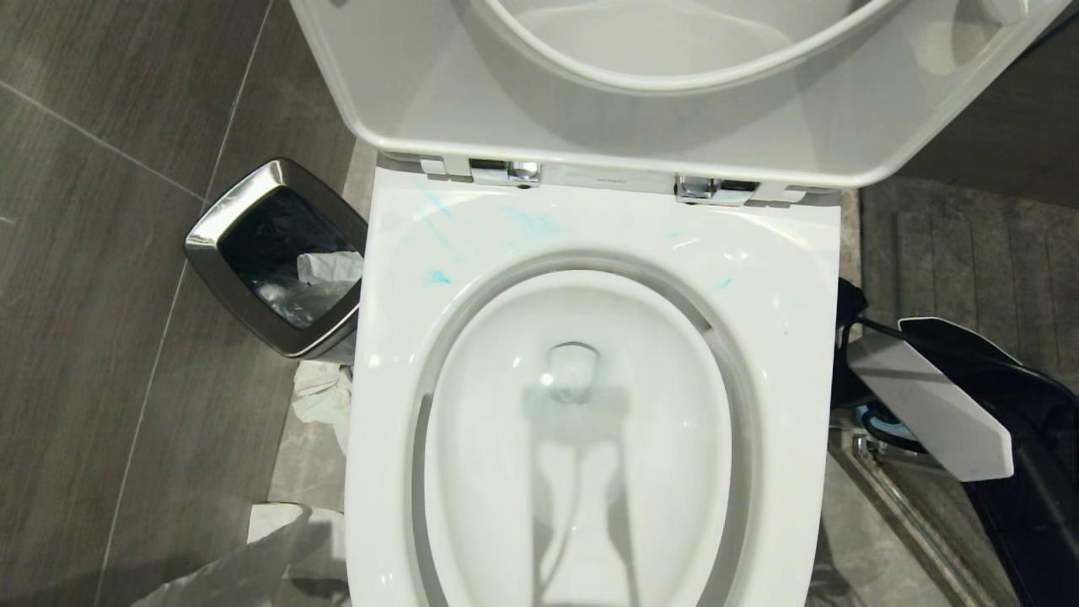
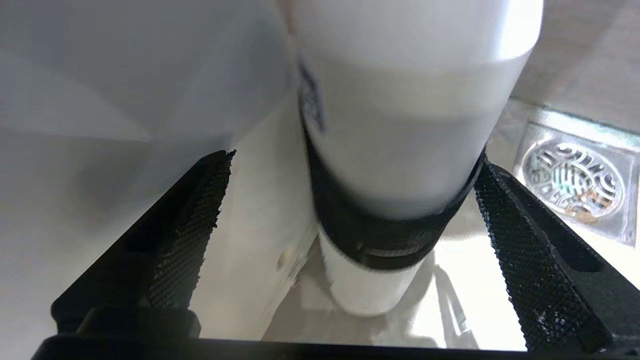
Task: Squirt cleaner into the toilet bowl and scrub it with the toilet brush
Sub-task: Pour in the cleaning agent
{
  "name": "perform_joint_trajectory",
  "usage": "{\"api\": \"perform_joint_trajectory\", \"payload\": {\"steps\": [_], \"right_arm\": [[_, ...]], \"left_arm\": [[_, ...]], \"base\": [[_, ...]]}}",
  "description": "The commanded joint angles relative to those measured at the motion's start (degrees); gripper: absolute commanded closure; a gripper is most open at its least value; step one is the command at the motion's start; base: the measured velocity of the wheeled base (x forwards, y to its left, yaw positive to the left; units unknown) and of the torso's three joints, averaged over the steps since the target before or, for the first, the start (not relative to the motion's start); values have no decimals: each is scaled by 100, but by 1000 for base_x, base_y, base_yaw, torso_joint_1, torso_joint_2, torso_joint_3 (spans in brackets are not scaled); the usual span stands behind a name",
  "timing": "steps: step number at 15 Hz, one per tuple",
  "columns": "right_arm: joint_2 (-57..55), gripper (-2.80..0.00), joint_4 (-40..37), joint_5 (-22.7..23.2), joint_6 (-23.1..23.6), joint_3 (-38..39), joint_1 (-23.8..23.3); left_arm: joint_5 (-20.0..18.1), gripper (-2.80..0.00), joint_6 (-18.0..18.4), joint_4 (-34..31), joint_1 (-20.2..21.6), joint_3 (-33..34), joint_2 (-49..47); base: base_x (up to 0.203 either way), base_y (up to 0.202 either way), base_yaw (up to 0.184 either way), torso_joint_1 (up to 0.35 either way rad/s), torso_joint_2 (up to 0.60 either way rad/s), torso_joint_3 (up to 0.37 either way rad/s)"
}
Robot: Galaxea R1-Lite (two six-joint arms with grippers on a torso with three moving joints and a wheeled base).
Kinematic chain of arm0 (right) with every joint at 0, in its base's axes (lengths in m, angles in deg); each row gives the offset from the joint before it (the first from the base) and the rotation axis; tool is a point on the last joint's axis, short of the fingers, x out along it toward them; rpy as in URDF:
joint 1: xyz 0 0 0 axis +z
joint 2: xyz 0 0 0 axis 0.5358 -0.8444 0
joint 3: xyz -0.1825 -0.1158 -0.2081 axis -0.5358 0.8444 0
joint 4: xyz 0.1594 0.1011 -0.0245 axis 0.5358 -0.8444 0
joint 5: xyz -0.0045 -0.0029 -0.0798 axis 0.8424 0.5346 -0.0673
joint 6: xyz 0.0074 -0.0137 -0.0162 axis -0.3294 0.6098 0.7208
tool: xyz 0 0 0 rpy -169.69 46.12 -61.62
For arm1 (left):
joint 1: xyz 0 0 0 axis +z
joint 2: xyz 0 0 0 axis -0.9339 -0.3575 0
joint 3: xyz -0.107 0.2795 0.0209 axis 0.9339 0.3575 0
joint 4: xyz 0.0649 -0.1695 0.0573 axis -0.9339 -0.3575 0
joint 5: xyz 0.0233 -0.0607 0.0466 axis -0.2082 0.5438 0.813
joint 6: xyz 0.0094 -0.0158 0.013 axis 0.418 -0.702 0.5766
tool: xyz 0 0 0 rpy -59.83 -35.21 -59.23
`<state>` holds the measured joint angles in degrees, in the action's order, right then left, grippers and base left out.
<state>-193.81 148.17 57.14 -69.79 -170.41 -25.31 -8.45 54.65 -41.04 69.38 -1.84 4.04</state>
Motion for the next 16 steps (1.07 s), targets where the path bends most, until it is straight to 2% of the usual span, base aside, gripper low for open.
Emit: {"api": "perform_joint_trajectory", "payload": {"steps": [1, 10, 16], "right_arm": [[-131, -280, 6, 5, 7, -207, -5], [-821, -280, -323, 5, 15, -1649, 9], [-884, -280, -324, 14, 69, -1720, 21]], "left_arm": [[0, 0, 1, 4, 2, 35, -4], [0, 0, 1, 4, 2, 35, -5], [0, 0, 1, 4, 2, 35, -5]], "base": [[0, 0, 0, 0, 0, 0], [0, 0, 0, 0, 0, 0], [0, 0, 0, 0, 0, 0]]}}
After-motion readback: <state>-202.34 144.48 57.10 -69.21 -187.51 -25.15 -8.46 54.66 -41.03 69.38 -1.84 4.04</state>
